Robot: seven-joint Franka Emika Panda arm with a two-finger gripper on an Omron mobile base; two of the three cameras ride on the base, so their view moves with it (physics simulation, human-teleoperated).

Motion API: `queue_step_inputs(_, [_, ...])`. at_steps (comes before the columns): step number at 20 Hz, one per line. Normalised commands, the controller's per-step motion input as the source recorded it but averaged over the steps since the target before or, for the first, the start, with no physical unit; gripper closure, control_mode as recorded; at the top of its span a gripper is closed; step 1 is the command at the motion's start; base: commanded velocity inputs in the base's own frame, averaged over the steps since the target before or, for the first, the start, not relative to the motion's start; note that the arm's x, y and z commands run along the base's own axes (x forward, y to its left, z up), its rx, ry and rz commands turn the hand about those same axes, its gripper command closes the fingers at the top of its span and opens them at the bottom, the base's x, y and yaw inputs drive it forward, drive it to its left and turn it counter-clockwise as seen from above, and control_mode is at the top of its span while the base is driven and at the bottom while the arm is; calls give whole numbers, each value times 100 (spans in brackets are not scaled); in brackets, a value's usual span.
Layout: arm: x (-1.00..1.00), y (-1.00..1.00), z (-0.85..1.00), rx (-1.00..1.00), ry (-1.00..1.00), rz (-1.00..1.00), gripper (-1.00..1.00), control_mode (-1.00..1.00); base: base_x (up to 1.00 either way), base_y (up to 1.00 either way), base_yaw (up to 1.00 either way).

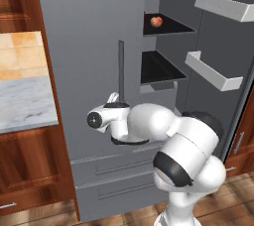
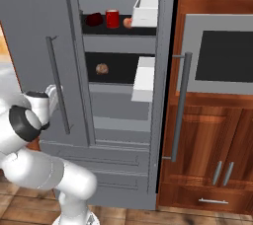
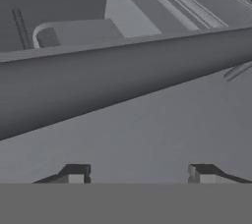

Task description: Place the tupperware on the top shelf of the fridge. Make space for the tupperware among the existing items by rearranging them on the shelves if needed. Close the fridge door when finished.

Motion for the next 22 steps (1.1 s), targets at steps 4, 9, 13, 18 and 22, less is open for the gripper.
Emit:
queue_step_inputs(4, [75,-22,67,2,-29,21,-100,-100,0,0,0])
queue_step_inputs(9, [55,-1,98,1,-25,8,-100,-100,0,0,0])
queue_step_inputs(13, [35,17,100,0,-21,0,-100,-100,0,0,0])
queue_step_inputs(18, [76,6,88,5,-21,6,-100,-100,0,0,0])
queue_step_inputs(22, [100,-38,45,17,-20,28,-100,-100,0,0,0])
